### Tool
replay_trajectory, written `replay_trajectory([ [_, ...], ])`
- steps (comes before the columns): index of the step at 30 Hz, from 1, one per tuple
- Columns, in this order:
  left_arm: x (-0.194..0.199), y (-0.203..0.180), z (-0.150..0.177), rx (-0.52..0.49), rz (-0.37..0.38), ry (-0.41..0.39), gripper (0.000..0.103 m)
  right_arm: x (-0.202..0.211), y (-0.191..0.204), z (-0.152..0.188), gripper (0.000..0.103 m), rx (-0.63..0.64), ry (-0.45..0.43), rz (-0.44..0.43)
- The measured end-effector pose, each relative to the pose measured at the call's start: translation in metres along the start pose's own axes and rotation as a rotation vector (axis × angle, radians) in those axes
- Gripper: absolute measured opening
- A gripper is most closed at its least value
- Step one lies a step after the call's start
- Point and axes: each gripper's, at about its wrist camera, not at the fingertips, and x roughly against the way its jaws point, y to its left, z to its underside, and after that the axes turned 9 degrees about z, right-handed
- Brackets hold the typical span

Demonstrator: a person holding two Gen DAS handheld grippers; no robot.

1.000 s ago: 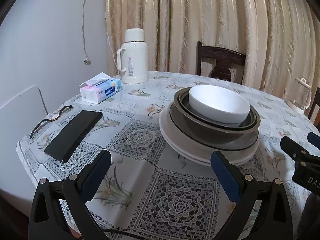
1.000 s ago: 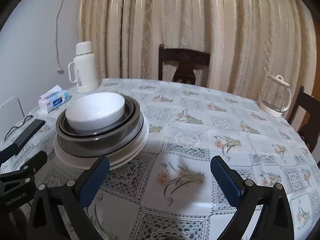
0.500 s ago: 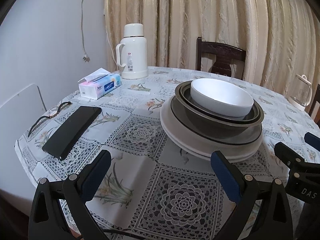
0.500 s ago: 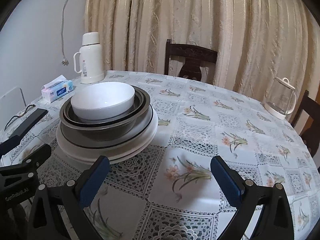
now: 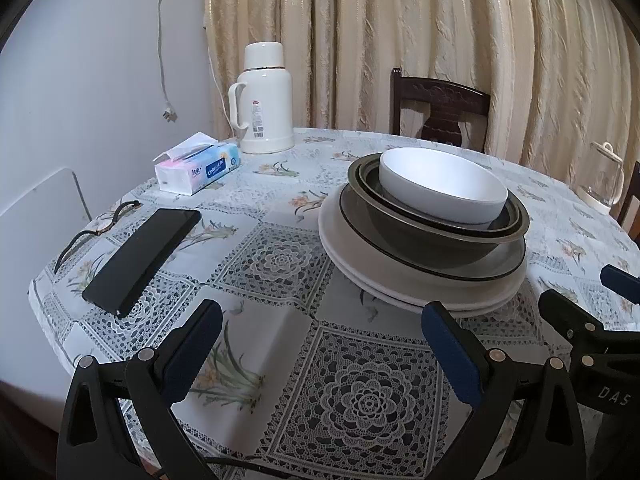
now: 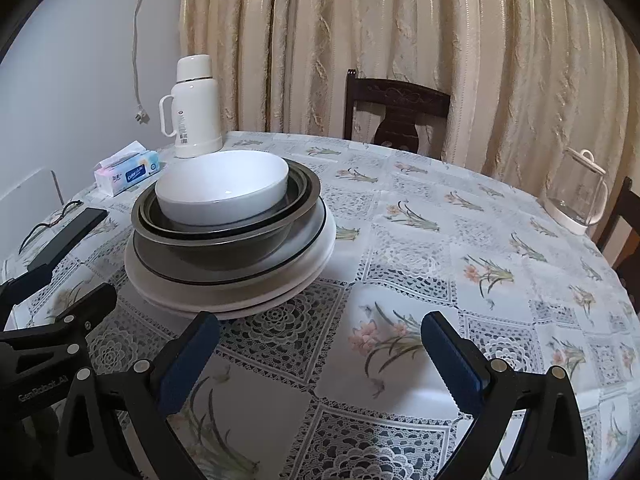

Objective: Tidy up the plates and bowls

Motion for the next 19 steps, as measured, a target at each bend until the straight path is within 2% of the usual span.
replay_trajectory([
  [19,-0.0053,-0.0013,0.0047,-0.01,0.006,0.021,0.1,-0.0021,0.0026,0.0032,0.103,-0.002,0.006,-0.029],
])
